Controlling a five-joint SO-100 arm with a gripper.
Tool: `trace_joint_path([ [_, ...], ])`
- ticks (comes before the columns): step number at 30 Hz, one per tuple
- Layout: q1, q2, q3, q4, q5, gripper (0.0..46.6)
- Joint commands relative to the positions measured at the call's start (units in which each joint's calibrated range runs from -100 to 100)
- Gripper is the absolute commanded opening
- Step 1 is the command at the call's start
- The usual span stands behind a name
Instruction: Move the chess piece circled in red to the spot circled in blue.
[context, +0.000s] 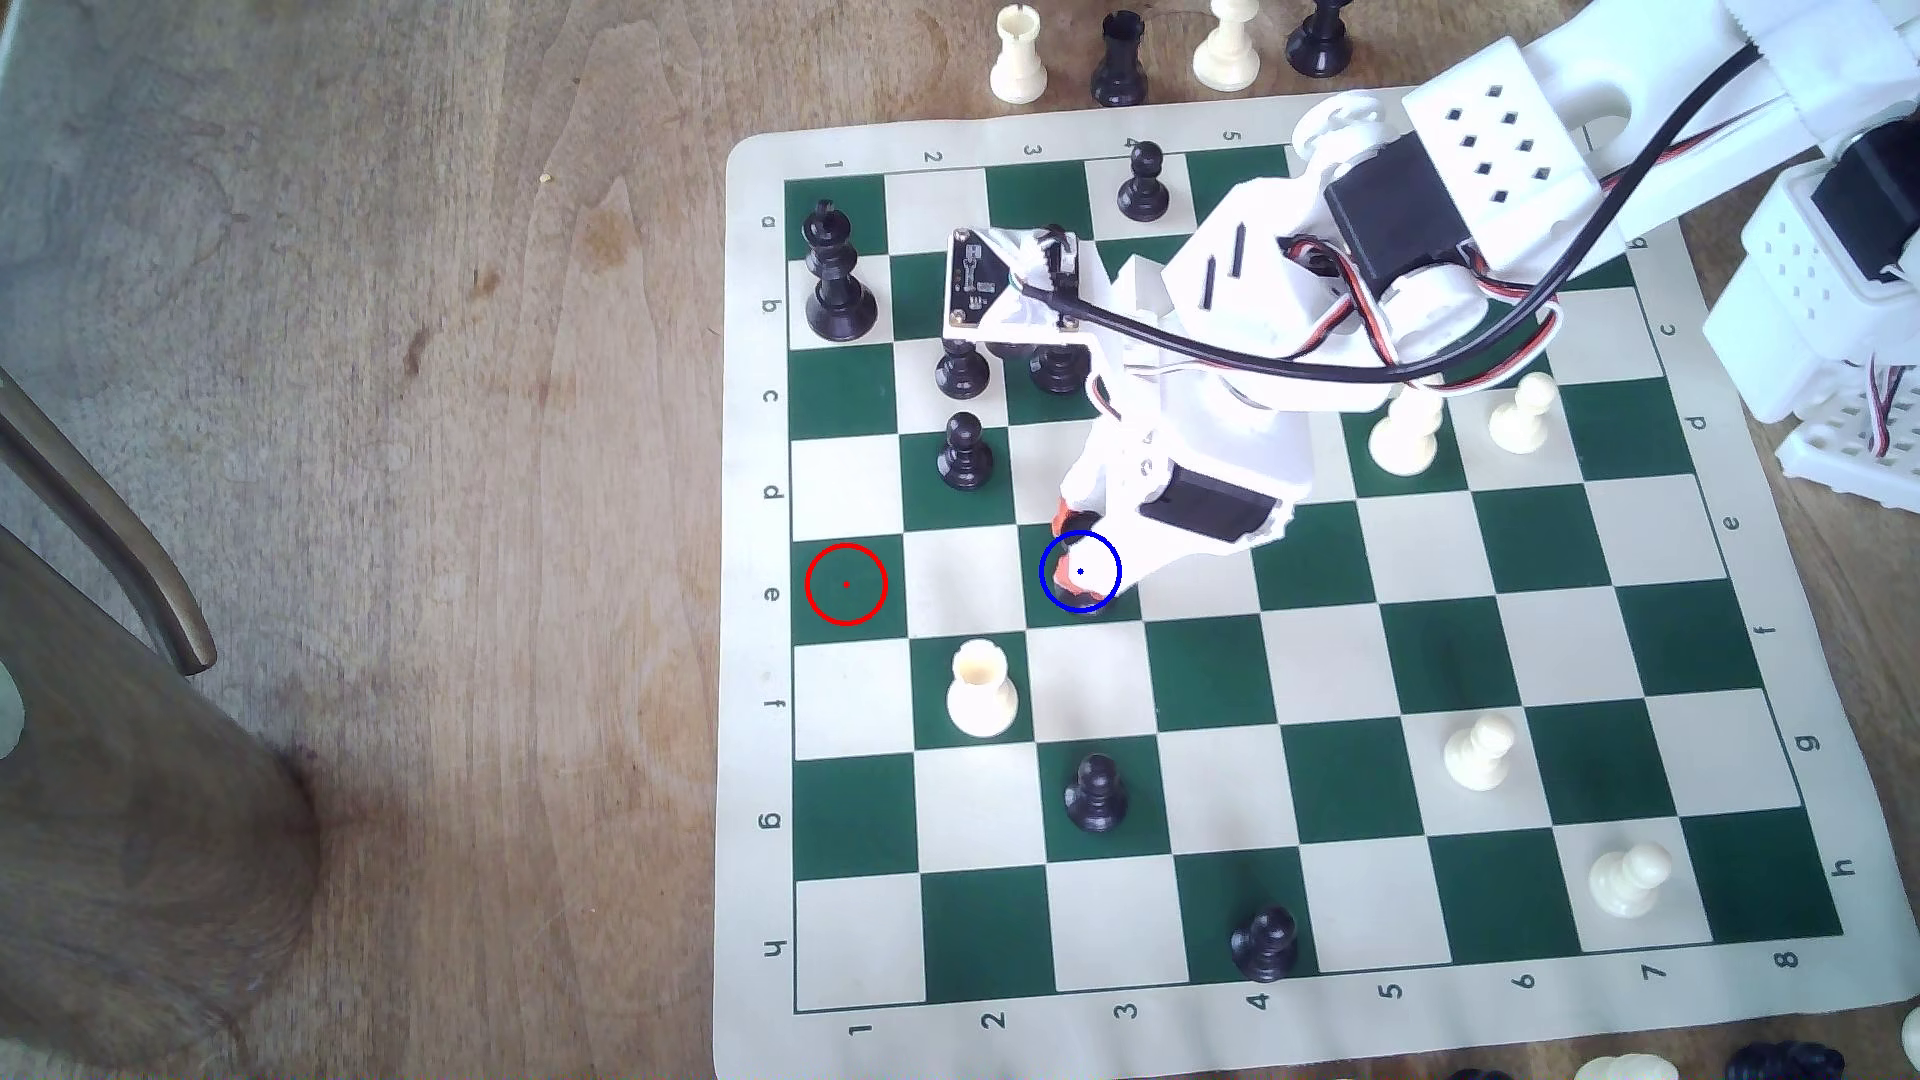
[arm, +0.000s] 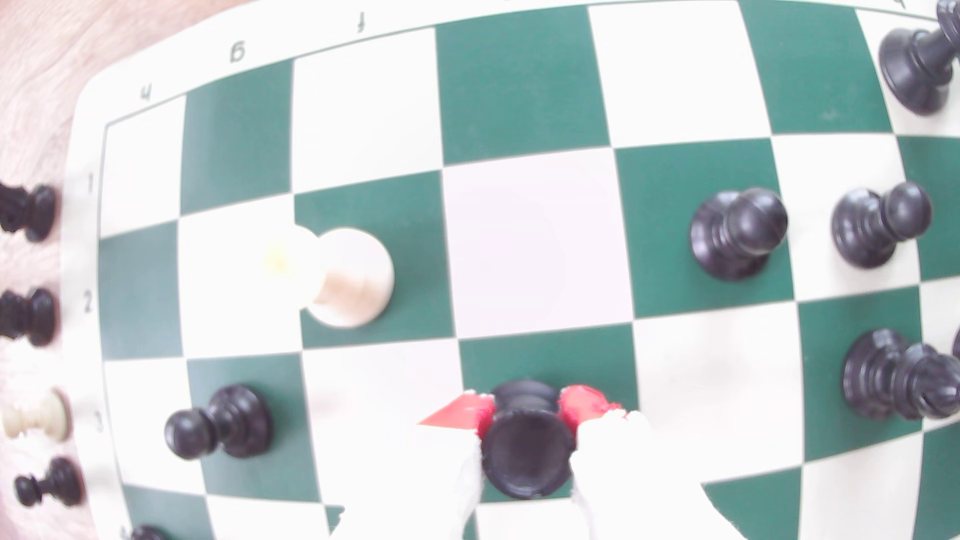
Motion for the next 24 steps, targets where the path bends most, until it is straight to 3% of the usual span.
trace_joint_path([
  [1,0.5,-1.4,-0.6,-0.4,0.4,1.7],
  [6,0.3,-1.5,-0.6,-0.2,0.4,3.1],
  [10,0.2,-1.9,-0.3,-0.4,0.1,14.7],
  [12,0.3,-2.5,-0.1,-0.6,0.0,16.6],
  [24,1.6,-8.6,0.1,1.8,0.6,20.0],
])
